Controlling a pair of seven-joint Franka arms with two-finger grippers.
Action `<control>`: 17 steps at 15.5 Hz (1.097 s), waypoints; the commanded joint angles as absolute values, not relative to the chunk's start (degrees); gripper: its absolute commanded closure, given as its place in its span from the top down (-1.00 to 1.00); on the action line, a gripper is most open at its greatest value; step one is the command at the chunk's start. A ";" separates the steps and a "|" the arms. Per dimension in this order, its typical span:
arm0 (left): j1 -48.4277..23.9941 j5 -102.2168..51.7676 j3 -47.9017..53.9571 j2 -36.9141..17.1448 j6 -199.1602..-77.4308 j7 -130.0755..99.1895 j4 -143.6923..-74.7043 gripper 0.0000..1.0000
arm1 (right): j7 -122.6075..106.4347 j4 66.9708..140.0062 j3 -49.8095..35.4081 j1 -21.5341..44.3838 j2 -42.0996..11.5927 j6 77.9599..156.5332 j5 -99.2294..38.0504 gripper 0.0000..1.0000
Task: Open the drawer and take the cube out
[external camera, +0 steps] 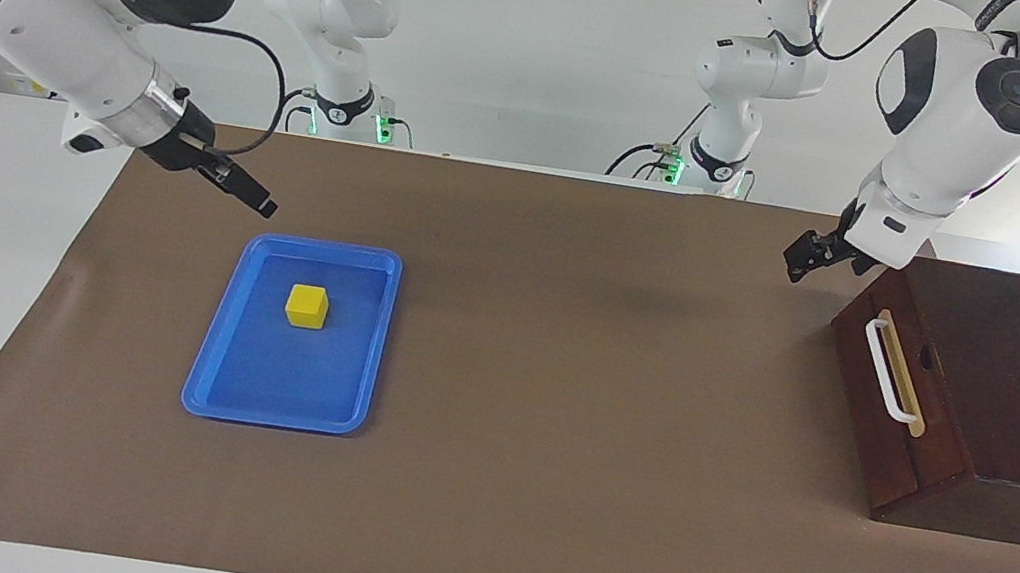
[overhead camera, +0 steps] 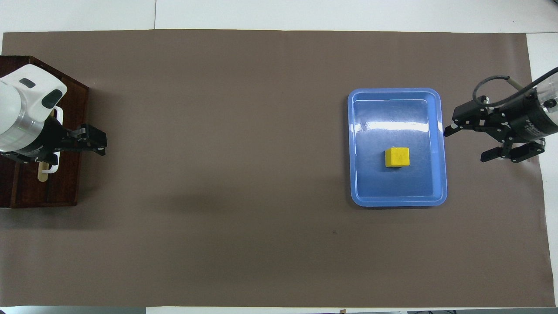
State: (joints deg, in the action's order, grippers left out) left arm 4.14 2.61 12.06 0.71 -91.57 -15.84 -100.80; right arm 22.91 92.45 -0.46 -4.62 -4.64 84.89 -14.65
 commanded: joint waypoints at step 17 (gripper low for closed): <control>4.57 0.01 11.34 2.72 -86.56 -3.52 -95.36 1.00 | -3.61 96.94 -7.38 -5.62 1.15 95.36 1.94 1.00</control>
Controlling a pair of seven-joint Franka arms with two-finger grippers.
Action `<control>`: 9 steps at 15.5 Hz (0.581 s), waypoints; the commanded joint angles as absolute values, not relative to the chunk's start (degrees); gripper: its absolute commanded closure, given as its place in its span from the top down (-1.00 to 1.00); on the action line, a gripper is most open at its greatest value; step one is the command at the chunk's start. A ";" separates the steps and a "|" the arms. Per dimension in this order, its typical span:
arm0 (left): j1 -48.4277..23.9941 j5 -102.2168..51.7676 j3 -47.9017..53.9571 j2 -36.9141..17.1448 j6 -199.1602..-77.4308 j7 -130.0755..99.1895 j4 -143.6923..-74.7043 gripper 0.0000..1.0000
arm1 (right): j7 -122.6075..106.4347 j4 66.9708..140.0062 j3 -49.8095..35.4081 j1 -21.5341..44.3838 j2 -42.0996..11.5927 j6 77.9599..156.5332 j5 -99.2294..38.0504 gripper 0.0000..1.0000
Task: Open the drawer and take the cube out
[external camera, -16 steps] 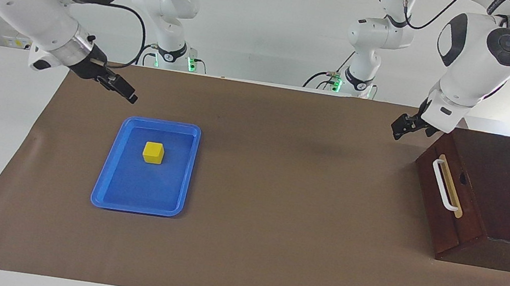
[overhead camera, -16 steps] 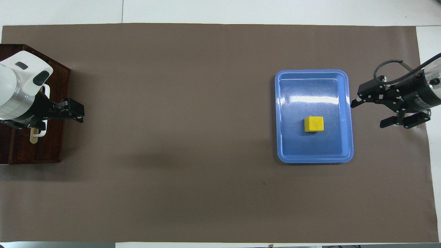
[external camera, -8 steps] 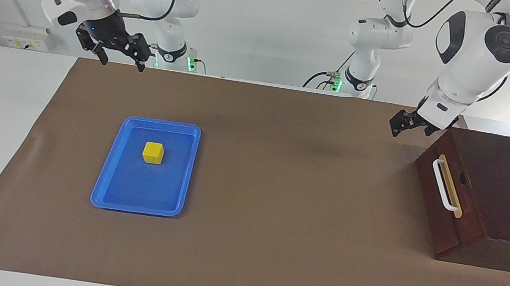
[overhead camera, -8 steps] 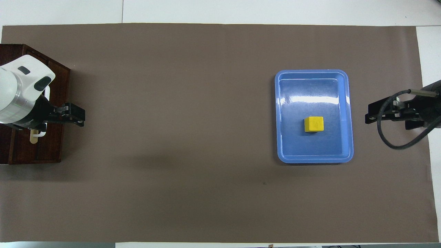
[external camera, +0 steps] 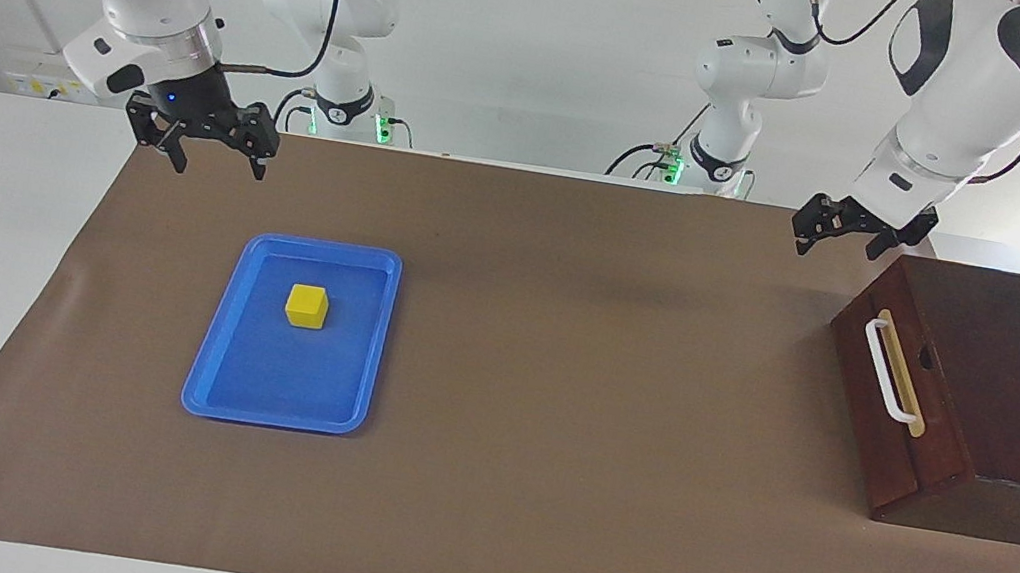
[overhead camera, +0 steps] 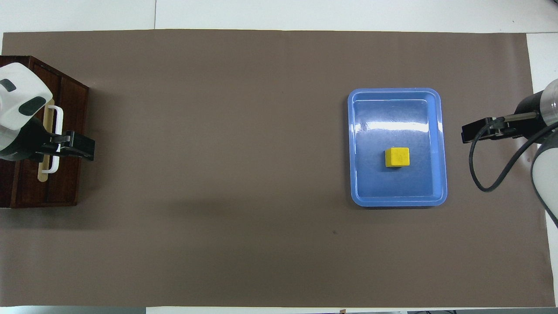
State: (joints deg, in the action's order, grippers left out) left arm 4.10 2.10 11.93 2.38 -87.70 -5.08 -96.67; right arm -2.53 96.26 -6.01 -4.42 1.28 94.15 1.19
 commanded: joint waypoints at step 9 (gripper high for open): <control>4.13 -4.13 9.40 2.72 -88.77 -3.43 -94.92 1.00 | -1.14 93.78 -7.38 -6.33 -0.09 90.70 -0.70 1.00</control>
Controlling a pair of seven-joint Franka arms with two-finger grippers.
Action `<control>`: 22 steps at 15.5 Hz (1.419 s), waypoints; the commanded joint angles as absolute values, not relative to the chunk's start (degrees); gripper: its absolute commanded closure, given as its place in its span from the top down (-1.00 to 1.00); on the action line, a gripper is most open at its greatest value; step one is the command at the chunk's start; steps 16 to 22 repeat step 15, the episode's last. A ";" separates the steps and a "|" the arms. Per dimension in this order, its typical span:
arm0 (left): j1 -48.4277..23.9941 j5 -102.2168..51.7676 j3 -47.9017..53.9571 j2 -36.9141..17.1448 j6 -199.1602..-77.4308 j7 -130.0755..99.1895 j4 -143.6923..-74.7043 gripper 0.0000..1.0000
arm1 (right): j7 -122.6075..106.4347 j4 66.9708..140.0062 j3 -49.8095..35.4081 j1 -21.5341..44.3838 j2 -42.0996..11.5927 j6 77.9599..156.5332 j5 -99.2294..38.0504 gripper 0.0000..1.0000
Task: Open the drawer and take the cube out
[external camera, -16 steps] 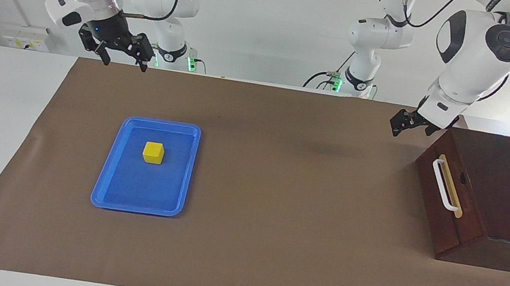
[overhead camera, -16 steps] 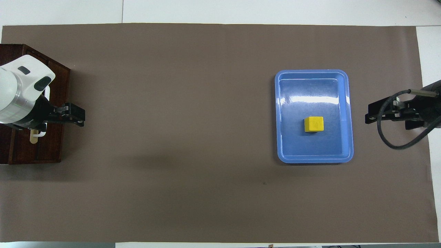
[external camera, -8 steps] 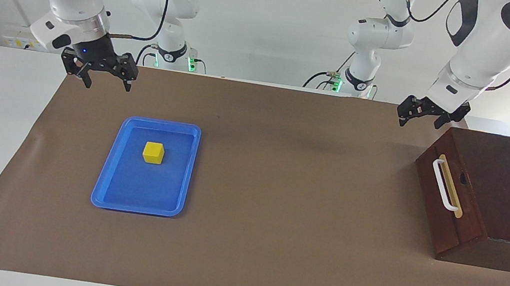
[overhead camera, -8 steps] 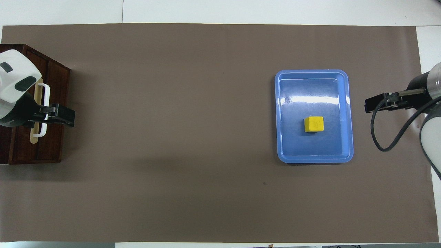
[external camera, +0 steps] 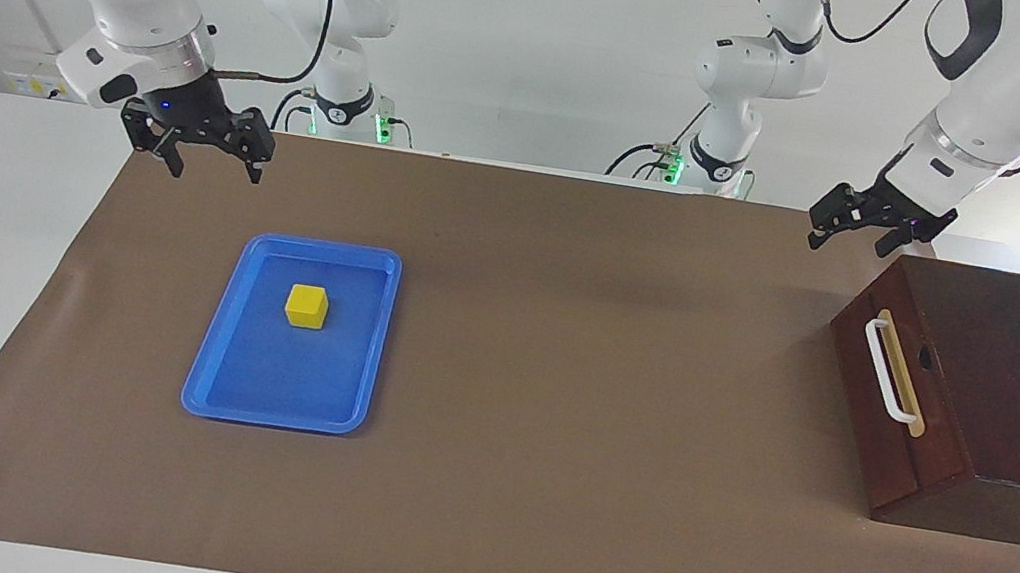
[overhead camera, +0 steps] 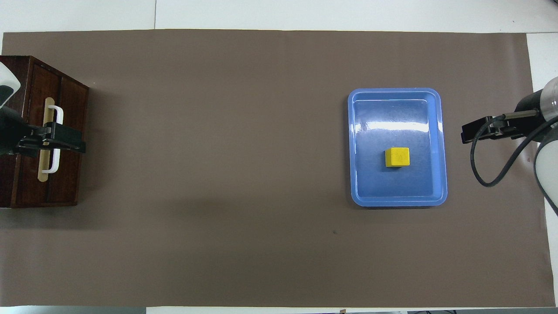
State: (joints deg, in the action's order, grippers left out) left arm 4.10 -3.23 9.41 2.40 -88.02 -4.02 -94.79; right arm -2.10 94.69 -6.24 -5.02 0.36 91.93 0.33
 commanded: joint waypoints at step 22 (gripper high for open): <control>4.04 -4.13 9.40 3.08 -89.65 -3.34 -95.18 1.00 | -1.76 94.13 -7.21 -6.42 0.26 90.97 -0.79 1.00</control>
